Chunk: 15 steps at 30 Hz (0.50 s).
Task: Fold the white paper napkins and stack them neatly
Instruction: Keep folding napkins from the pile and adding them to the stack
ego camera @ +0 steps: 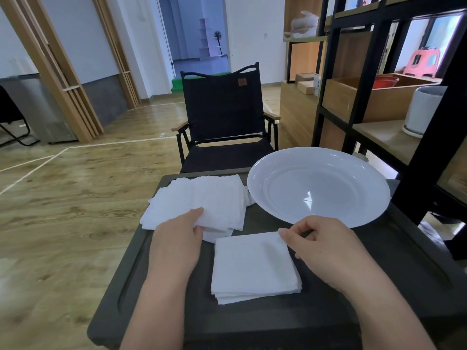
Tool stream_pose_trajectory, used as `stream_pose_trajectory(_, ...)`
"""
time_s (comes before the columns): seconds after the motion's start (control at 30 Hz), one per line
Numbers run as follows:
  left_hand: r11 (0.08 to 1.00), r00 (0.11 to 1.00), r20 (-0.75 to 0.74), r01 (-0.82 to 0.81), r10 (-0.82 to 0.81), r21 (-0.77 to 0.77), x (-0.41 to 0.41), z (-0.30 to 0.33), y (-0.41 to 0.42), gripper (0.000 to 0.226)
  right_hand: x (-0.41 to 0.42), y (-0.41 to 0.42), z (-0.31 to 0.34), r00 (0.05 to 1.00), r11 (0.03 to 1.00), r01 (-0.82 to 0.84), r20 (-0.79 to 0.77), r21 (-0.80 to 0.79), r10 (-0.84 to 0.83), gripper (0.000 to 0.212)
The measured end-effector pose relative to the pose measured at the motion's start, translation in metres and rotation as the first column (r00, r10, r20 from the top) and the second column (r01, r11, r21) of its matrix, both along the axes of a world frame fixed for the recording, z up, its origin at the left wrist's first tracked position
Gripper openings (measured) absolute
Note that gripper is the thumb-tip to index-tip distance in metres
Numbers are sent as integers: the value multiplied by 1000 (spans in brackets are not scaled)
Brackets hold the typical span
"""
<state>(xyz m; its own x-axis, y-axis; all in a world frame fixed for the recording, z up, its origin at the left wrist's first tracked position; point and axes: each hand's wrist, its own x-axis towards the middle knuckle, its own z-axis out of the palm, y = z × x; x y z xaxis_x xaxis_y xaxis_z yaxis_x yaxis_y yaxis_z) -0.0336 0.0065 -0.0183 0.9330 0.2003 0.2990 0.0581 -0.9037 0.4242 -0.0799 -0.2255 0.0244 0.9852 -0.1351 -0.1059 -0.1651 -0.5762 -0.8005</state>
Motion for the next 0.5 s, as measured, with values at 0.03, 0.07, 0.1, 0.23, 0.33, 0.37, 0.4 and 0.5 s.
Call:
stream_pose_trajectory(0.03,999,999,15,-35,35,-26,0,0,0,37,0,0,0,1000,1000,-3,3,6,3,22)
stream_pose_trajectory(0.07,997,998,39,-57,59,-48,-2,1,0,33,-1,0,0,1000,1000,-4,8,13,4,22)
stream_pose_trajectory(0.1,995,994,77,-73,79,-73,-3,4,0,29,-1,0,1,1000,1000,-5,16,18,5,22)
stream_pose_trajectory(0.23,949,966,236,-24,102,-314,-20,23,-10,18,-1,1,4,996,999,-22,85,46,18,14)
stream_pose_trajectory(0.33,728,978,210,133,15,-673,-38,49,-21,24,-1,7,8,984,978,-120,150,173,95,38)
stream_pose_trajectory(0.37,593,980,194,186,-51,-783,-44,58,-26,25,-1,9,10,977,962,-167,170,217,131,52)
stream_pose_trajectory(0.4,463,976,187,218,-113,-859,-49,66,-31,25,-1,12,12,969,941,-208,187,265,162,65)
stream_pose_trajectory(0.5,297,965,172,226,-197,-928,-53,72,-40,26,-3,18,14,952,874,-280,230,396,201,81)
